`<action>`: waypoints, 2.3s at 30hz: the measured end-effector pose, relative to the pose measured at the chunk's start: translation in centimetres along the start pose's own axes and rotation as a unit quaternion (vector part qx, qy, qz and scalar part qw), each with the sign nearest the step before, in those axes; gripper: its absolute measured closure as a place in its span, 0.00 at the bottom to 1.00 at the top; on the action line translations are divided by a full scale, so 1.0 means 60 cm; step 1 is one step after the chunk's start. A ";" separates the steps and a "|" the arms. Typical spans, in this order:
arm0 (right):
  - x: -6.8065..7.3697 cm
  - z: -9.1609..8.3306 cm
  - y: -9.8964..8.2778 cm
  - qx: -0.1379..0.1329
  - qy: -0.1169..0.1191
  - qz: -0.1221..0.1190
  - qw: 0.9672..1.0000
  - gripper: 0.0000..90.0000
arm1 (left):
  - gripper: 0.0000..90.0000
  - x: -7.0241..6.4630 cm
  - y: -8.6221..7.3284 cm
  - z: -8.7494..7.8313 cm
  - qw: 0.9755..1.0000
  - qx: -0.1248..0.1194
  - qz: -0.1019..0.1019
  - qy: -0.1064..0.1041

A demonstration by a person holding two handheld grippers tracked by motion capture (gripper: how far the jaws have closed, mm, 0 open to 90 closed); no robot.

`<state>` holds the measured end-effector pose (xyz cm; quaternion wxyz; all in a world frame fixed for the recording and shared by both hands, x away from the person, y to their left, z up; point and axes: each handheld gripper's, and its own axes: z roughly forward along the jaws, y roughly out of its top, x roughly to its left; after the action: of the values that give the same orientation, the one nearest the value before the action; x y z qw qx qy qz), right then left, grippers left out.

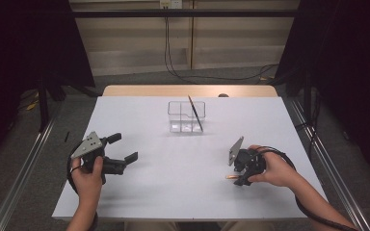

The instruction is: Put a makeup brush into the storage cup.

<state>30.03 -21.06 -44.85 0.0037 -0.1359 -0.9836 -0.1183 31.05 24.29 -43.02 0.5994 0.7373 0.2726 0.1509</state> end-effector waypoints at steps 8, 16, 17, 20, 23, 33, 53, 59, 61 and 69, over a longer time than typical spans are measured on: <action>0.001 0.000 0.006 0.004 0.000 -0.003 1.000 0.62 | 0.01 0.001 0.000 -0.001 1.000 0.000 0.001 0.001; 0.002 0.000 0.009 0.007 0.000 -0.003 1.000 0.69 | 0.01 0.001 0.000 0.000 1.000 -0.001 0.002 0.001; 0.001 0.000 0.009 0.006 0.001 -0.006 1.000 0.70 | 0.01 0.000 0.000 0.000 1.000 0.000 0.002 0.001; 0.001 -0.001 0.009 0.010 0.001 -0.004 1.000 0.74 | 0.01 0.001 0.000 0.000 1.000 0.000 0.001 0.002; 0.001 -0.002 0.007 0.015 0.004 -0.004 1.000 0.77 | 0.01 0.000 0.000 0.000 1.000 0.000 0.001 0.001; -0.001 -0.003 0.001 0.022 0.006 0.001 1.000 0.78 | 0.01 0.000 0.000 0.000 1.000 0.000 0.001 0.002; -0.003 -0.002 0.002 0.023 0.002 0.010 1.000 0.94 | 0.01 0.001 -0.001 0.002 1.000 0.004 0.006 0.003; -0.002 -0.003 0.004 0.028 0.001 0.020 0.999 0.94 | 0.01 0.000 -0.001 0.003 1.000 0.004 0.004 0.000; -0.002 -0.003 0.004 0.029 0.000 0.022 0.999 0.94 | 0.01 0.000 -0.001 0.003 1.000 0.005 0.004 0.001; -0.001 -0.003 0.004 0.027 -0.002 0.033 0.999 0.94 | 0.01 0.001 -0.002 0.002 1.000 0.005 0.003 0.003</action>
<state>30.16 -20.91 -44.63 0.0089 -0.1683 -0.9815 -0.0912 31.13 24.24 -43.14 0.5945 0.7407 0.2731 0.1531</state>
